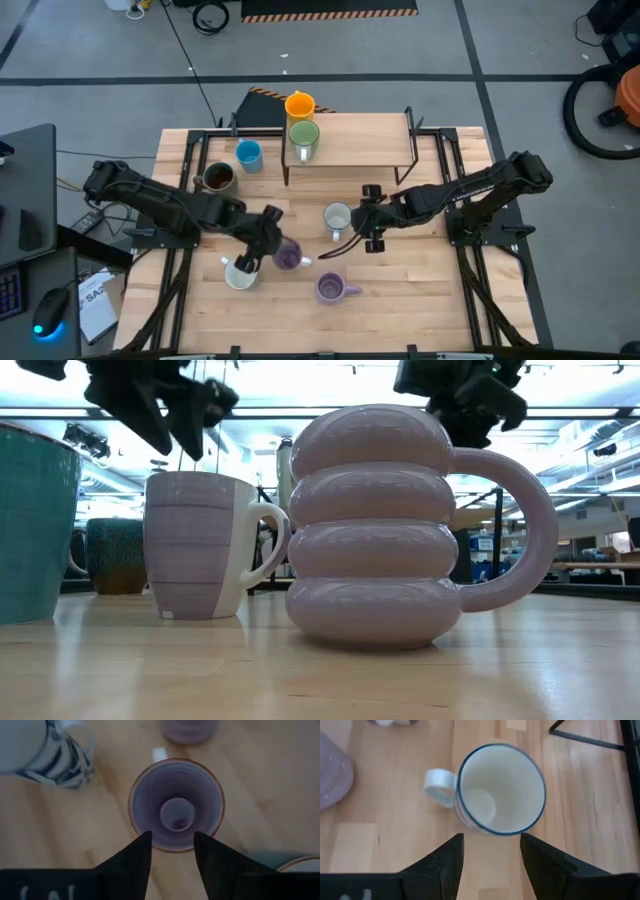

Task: Place coffee mugs
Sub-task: Put the top purple mug on the shelf

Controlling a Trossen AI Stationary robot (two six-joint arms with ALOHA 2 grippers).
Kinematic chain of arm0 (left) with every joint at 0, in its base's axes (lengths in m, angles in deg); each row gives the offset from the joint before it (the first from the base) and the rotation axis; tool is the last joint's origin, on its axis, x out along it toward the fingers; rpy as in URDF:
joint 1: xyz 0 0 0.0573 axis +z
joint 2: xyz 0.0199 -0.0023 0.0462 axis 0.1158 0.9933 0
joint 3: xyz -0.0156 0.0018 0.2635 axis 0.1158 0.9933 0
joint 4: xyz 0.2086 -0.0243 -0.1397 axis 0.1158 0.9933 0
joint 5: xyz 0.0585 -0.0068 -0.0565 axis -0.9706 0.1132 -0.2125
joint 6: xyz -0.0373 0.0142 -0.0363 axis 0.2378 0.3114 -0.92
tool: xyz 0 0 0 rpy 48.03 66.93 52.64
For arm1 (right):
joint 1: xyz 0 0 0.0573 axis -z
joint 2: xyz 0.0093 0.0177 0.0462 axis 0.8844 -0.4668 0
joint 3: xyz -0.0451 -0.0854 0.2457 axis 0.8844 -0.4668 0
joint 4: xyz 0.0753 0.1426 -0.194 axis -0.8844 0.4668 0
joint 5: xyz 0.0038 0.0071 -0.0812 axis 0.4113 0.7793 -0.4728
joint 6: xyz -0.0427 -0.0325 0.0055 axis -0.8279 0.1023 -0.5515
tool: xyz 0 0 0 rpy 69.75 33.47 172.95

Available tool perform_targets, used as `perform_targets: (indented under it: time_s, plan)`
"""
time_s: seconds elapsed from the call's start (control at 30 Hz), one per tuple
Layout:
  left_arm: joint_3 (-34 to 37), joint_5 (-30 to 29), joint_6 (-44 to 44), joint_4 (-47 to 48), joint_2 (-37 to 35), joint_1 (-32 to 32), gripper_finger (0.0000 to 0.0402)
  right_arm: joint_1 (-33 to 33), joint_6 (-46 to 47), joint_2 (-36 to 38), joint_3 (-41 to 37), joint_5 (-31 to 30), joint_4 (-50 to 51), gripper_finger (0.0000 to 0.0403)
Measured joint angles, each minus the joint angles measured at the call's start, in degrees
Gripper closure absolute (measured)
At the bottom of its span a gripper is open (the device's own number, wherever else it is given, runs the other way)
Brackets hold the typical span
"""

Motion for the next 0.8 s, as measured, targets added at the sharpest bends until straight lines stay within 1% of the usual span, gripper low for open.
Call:
perform_targets:
  time_s: [0.07,0.1,0.2,0.33,0.43,0.6,0.7,0.8]
  plan:
    - [-1.96,-3.15,1.27,3.27,0.22,-1.68,0.0247,0.40,0.10,0.17,0.00,0.21,-0.66,0.0202]
    - [-3.09,-3.79,1.81,4.24,0.47,-2.17,0.0247,0.54,0.04,0.17,0.00,0.37,-1.31,0.0202]
    - [-5.81,-3.92,4.21,8.35,1.29,-3.07,0.0247,1.04,-0.18,0.17,-0.01,0.51,-2.46,0.0202]
    - [-8.10,-2.71,6.11,10.17,3.38,-4.34,0.0247,1.63,-0.20,0.17,-0.02,0.63,-3.36,0.0202]
    - [-10.67,-1.64,5.62,10.49,6.58,-5.19,0.0247,1.61,-0.28,0.17,-0.02,0.63,-3.54,0.0202]
    - [-17.08,-2.50,6.07,19.92,13.87,-5.93,0.0260,1.63,-0.25,0.50,-0.02,0.57,-2.90,0.0202]
    - [-19.02,-3.62,8.92,23.05,16.30,-5.65,0.0273,1.61,0.17,1.07,-0.02,0.52,-1.76,0.0202]
    - [-19.14,-5.50,14.33,24.79,16.51,-5.78,0.0283,1.43,1.08,1.99,-0.02,0.52,-0.86,0.0202]
